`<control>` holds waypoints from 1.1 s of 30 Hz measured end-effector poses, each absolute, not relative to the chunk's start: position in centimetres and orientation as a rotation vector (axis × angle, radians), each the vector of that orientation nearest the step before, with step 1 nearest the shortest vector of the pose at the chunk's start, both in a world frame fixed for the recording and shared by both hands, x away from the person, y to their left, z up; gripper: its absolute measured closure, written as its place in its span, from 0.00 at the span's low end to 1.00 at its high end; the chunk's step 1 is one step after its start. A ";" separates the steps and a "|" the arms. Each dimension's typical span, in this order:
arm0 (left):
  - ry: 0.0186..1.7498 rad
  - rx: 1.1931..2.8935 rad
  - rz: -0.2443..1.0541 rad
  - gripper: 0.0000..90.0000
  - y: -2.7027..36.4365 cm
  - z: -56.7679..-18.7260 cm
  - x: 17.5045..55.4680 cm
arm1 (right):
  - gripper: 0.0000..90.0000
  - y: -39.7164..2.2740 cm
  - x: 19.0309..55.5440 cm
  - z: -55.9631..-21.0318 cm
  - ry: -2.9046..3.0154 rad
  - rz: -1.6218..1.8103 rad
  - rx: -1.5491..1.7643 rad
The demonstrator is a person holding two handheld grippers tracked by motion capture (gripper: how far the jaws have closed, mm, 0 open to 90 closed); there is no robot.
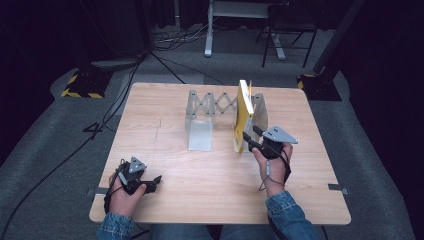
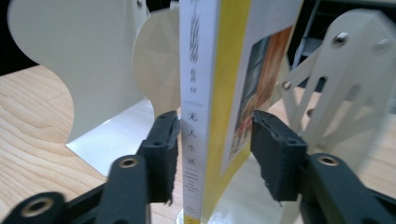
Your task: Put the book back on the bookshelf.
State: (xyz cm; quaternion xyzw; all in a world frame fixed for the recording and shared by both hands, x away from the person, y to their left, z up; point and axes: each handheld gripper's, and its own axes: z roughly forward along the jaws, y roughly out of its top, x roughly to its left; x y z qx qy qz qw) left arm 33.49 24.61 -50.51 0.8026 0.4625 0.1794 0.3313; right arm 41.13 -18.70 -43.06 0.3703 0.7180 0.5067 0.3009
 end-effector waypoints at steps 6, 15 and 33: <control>1.212 2.095 0.465 0.21 24.6 -50.5 33.4 | 0.45 -20.2 39.0 -41.7 1.906 1.352 0.944; 1.196 2.103 0.461 0.21 25.0 -50.5 32.8 | 0.36 -23.3 36.8 -40.0 1.969 1.388 0.924; 1.193 2.106 0.458 0.20 25.6 -50.5 32.9 | 0.25 -30.6 35.2 -41.3 2.096 1.310 1.075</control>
